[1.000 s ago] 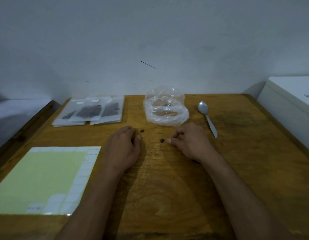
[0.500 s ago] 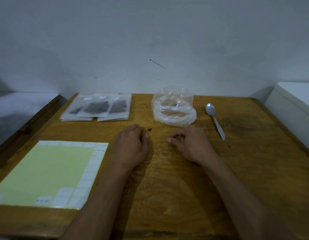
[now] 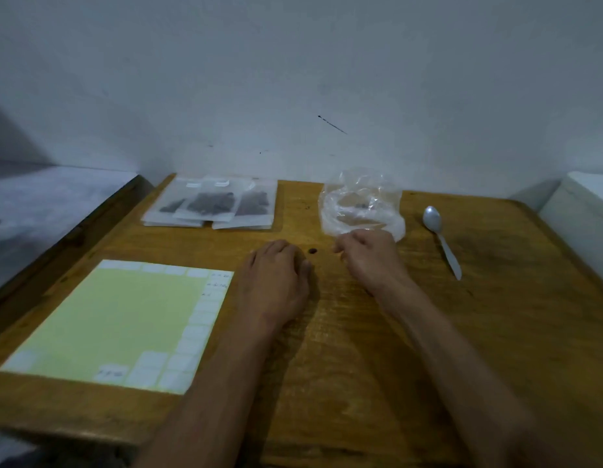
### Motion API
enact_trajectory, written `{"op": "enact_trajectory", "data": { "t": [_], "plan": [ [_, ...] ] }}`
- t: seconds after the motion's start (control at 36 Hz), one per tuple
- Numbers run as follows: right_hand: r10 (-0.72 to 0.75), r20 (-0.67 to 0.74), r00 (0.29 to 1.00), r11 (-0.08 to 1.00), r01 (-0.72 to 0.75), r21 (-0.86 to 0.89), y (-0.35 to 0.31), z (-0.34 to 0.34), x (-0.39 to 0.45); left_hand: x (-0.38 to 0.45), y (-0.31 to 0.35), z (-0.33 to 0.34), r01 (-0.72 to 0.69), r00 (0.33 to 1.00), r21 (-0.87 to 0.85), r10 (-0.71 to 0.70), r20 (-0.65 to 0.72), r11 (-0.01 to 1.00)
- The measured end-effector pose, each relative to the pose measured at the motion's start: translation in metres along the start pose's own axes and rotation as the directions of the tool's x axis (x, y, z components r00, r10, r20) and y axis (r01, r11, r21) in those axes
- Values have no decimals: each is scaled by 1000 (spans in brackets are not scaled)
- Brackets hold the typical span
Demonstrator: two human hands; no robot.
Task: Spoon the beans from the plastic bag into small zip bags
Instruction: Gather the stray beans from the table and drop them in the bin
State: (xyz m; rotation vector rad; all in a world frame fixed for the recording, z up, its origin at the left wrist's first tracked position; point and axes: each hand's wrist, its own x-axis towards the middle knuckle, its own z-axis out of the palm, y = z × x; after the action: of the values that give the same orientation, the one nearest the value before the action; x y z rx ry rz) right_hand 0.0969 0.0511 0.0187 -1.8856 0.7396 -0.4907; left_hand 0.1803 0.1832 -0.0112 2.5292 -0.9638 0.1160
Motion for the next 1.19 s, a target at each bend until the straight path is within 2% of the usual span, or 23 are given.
{"op": "enact_trajectory", "data": {
  "t": [0.08, 0.17, 0.28, 0.39, 0.5, 0.56, 0.61, 0.67, 0.69, 0.72, 0.75, 0.81, 0.86, 1.0, 1.08, 1.19],
  "plan": [
    [-222, 39, 974, 899, 220, -378, 1, 18, 9, 0, -2, 3, -17, 999, -2, 17, -32, 1000],
    [-265, 95, 959, 784, 272, -557, 3, 28, 15, 0, -4, 6, -29, 998, -2, 28, -51, 1000],
    [-257, 103, 961, 773, 268, -574, 3, 30, 17, 1, -6, 8, -31, 998, -6, 31, -51, 999],
    [-249, 22, 968, 802, 219, -556, 8, 34, 19, 2, -7, 10, -24, 999, -8, 23, -49, 1000],
    [-227, 7, 974, 801, 191, -568, 11, 33, 18, 1, -5, 9, -32, 998, -6, 32, -53, 999],
    [-246, 6, 969, 824, 212, -525, 12, 30, 13, 0, -5, 9, -26, 998, -9, 25, -50, 1000],
    [-234, -10, 972, 893, 211, -398, 11, 25, 7, 0, -4, 6, -26, 999, -11, 26, -37, 1000],
    [-110, -68, 992, 982, 98, -163, 9, 15, 3, -1, -3, 3, -25, 1000, -6, 25, -10, 1000],
    [-3, -91, 996, 1000, 4, 17, 8, 9, 3, -1, -3, 2, -18, 1000, -4, 18, -1, 1000],
    [119, -81, 990, 969, -98, 227, 9, 2, 2, -2, -2, 1, -11, 1000, -2, 11, 5, 1000],
    [222, -29, 975, 887, -189, 421, 9, -4, 0, -2, -2, 0, -10, 1000, 1, 10, 6, 1000],
    [319, 73, 945, 706, -288, 647, 9, -16, -7, -4, -2, -1, -21, 1000, 6, 21, 3, 1000],
    [326, 61, 943, 675, -278, 683, 9, -24, -16, -4, -1, -2, -31, 1000, 0, 31, 0, 1000],
    [269, -145, 952, 858, -168, 485, 16, -37, -36, -6, 3, -6, -54, 998, -4, 55, 29, 999],
    [239, -234, 942, 901, -126, 414, 22, -50, -55, -12, 13, -7, -84, 996, 11, 83, 28, 996],
    [251, -339, 907, 914, -106, 392, 36, -74, -84, -31, 48, 1, -173, 983, -55, 176, 59, 983]
  ]
}}
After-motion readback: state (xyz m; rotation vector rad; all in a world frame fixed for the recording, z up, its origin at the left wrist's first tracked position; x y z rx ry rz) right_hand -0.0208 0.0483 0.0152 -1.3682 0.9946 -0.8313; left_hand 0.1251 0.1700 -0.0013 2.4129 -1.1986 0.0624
